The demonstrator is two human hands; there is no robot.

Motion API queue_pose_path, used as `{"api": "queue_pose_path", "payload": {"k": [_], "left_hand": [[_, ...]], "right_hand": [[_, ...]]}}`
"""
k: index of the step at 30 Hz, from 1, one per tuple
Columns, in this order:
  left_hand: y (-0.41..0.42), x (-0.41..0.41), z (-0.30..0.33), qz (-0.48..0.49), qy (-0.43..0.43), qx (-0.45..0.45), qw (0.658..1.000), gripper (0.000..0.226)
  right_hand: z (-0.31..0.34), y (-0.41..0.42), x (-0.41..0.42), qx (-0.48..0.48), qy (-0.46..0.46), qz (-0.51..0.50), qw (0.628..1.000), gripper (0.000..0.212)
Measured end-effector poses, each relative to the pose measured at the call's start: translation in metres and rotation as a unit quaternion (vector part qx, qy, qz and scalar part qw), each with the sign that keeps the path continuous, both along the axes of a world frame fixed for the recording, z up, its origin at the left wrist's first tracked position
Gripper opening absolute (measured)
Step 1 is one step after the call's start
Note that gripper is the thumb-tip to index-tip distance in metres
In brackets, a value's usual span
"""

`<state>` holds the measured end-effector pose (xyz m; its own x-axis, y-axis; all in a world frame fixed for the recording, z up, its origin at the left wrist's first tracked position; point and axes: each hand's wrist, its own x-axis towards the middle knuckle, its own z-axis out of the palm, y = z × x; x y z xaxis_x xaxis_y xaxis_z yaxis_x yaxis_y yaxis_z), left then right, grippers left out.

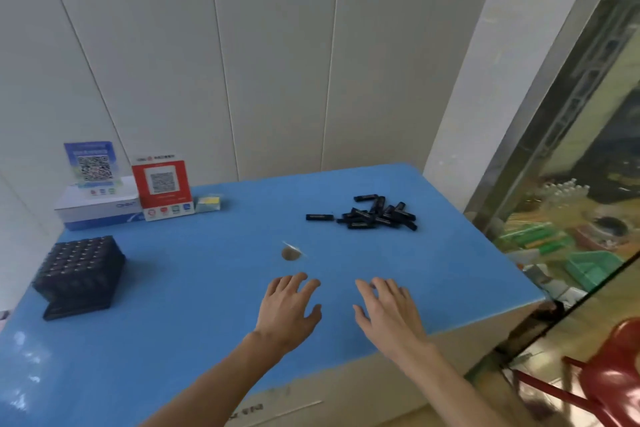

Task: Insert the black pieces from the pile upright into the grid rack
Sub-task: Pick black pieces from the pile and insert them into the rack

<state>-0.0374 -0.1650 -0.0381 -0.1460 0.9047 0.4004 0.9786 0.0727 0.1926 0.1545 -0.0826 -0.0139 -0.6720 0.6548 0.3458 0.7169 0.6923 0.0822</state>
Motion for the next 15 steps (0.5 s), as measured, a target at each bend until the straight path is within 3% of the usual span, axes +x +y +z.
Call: {"api": "queue_pose_path", "payload": {"k": [7, 15], "left_hand": [[0.045, 0.058, 0.004, 0.037, -0.090, -0.008, 0.995, 0.033], [0.111, 0.061, -0.022, 0.060, -0.131, -0.018, 0.989, 0.030]], "right_hand": [[0.000, 0.040, 0.055, 0.011, 0.019, -0.020, 1.000, 0.041], [-0.020, 0.106, 0.065, -0.022, 0.008, -0.025, 0.999, 0.041]]}}
